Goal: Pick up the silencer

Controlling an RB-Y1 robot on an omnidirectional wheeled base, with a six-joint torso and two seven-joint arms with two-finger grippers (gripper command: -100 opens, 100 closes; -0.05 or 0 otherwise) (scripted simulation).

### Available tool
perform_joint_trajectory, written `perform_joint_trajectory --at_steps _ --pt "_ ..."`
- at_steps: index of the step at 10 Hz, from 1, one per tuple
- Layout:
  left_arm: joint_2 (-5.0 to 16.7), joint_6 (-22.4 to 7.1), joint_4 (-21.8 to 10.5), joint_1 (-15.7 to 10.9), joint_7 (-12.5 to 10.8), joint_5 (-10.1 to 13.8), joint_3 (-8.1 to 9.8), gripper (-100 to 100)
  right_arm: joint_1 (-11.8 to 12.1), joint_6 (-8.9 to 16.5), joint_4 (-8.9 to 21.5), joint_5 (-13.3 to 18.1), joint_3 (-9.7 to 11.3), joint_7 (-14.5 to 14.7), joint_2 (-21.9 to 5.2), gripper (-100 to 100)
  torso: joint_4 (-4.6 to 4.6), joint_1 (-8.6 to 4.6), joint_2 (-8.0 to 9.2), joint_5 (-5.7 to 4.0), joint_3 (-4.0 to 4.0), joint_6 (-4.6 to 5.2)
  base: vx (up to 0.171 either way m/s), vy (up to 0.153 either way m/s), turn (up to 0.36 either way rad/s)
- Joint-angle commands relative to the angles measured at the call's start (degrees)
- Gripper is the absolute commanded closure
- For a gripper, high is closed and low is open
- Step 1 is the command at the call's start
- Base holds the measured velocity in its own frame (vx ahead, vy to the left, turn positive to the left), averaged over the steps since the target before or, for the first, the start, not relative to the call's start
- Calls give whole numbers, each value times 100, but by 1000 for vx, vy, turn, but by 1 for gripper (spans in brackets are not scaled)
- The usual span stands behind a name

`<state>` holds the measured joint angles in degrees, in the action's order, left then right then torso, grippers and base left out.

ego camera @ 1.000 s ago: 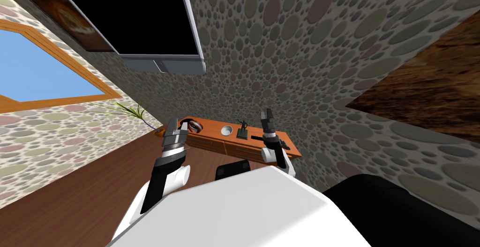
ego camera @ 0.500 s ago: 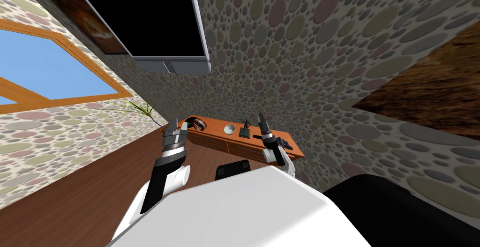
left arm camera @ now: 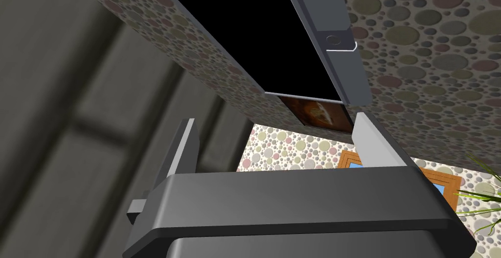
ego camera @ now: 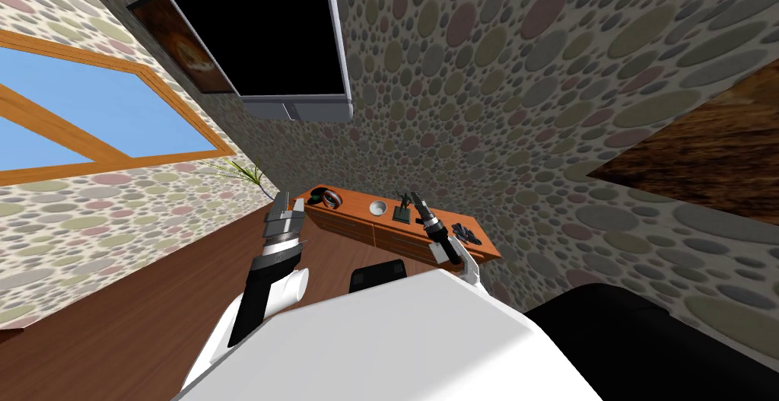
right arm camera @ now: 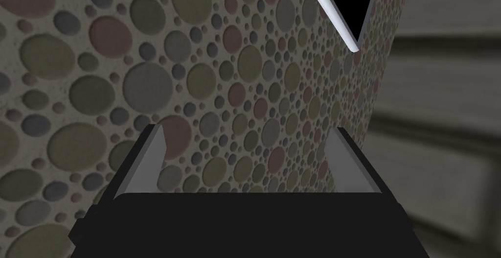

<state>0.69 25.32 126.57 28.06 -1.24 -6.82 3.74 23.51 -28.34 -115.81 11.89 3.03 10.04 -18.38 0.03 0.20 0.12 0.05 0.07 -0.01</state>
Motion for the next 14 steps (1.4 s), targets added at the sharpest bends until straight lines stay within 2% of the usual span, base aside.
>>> perform_joint_trajectory --at_steps 1,3,4,5,6,8,9,10,11,12,13,14 --pt "0 0 0 0 0 0 0 0 -25 -16 222 76 15 68 -115 -100 0 0 0 0 0 0 -21 46 39" --pt "0 0 0 0 0 0 0 0 -124 24 639 333 76 249 -503 -100 0 -4 -2 -1 -1 1 -30 56 121" --pt "0 0 0 0 0 0 0 0 -124 24 780 333 76 249 -520 -100 0 -1 0 0 0 0 -24 40 39" --pt "0 0 0 1 0 0 1 0 -173 52 969 467 116 347 -720 -100 0 -7 0 -1 0 4 -19 42 95" --pt "0 0 0 0 0 0 0 0 -173 52 1076 467 116 347 -720 -100 0 -7 -2 -1 -1 1 -13 29 40" --pt "0 0 0 0 0 0 0 0 -270 129 1552 736 218 555 -1108 -100 -1 -11 -7 -2 -4 1 -20 42 145" --pt "0 0 0 0 0 0 0 0 -270 129 1698 736 218 555 -1108 -100 -1 -8 -4 -1 -2 1 -14 33 60" --pt "0 0 0 1 0 0 1 0 -317 177 1985 870 279 664 -1296 -100 -1 -10 -4 -2 -2 4 -9 34 115" --pt "0 0 0 1 0 0 1 0 -317 177 2020 870 279 664 -1296 -100 -1 -11 -6 -1 -3 2 -6 21 57" --pt "1 0 0 1 0 0 1 0 -363 231 2240 1003 346 776 -1477 -100 -1 -15 -7 -3 -4 4 -7 25 142" --pt "1 0 0 0 0 0 1 0 -363 231 2348 1003 346 776 -1477 -100 -1 -14 -8 -3 -4 1 -7 17 58" --pt "1 0 0 1 0 0 1 0 -409 293 2599 1134 418 890 -1652 -100 -1 -17 -7 -3 -4 5 -8 18 106"
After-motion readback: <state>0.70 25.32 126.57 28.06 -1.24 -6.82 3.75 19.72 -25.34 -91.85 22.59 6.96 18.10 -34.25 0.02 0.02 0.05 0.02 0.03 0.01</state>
